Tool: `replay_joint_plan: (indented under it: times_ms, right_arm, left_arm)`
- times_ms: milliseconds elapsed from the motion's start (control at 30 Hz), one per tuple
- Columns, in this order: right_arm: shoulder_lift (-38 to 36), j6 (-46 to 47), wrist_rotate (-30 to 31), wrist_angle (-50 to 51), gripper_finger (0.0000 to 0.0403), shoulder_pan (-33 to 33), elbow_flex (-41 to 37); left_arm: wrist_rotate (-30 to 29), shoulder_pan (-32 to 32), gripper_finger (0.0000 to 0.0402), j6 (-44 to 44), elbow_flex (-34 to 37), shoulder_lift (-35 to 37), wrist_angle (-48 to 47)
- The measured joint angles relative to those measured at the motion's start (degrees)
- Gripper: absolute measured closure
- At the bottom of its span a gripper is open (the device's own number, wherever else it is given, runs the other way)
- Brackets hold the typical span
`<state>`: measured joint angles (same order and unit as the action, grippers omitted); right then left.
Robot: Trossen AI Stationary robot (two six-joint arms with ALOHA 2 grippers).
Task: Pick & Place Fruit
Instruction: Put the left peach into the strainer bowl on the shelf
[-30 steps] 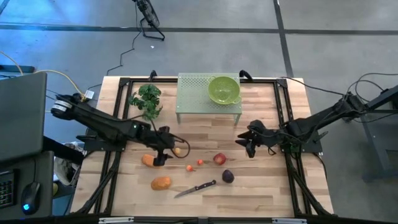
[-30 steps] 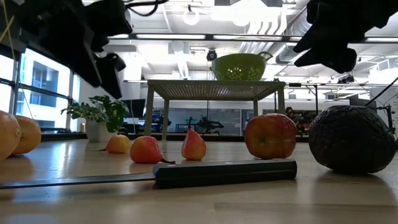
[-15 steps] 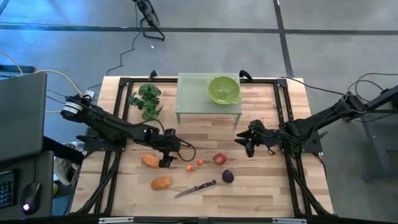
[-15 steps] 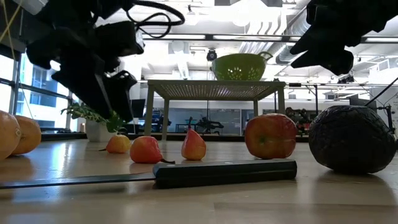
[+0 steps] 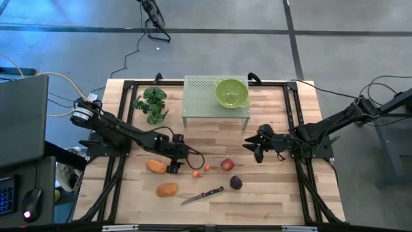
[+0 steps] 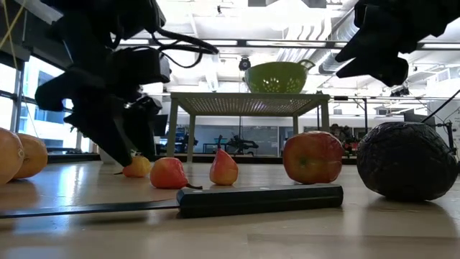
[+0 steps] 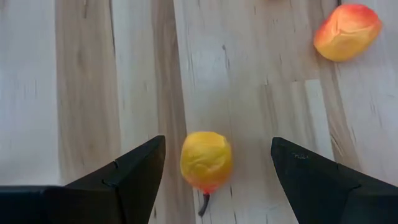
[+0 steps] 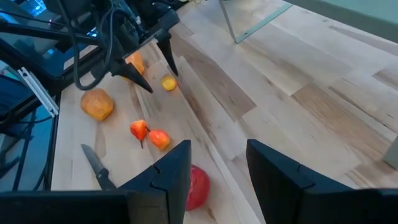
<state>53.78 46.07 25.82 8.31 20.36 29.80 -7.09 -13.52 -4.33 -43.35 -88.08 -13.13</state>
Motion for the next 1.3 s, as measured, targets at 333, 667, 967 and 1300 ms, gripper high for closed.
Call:
replay_joint_plan:
  times_ms: [333,667,967,1300]
  right_arm:
    - [0.0,0.1,0.0,0.0,0.0254,0.0,0.0]
    - [0.0,0.2,0.0,0.0,0.0254,0.0,0.0]
    - [0.0,0.2,0.0,0.0,0.0254,0.0,0.0]
    - [0.0,0.2,0.0,0.0,0.0254,0.0,0.0]
  left_arm:
    - [-0.1,0.0,0.0113,0.0,0.0,-3.0,0.3]
    - [-1.1,0.0,0.0124,-0.6,0.0,-3.1,0.3]
    - [-1.0,0.0,0.0229,-0.6,0.0,-3.2,0.5]
    - [-1.3,0.0,0.0293,-0.4,0.0,-3.2,0.4]
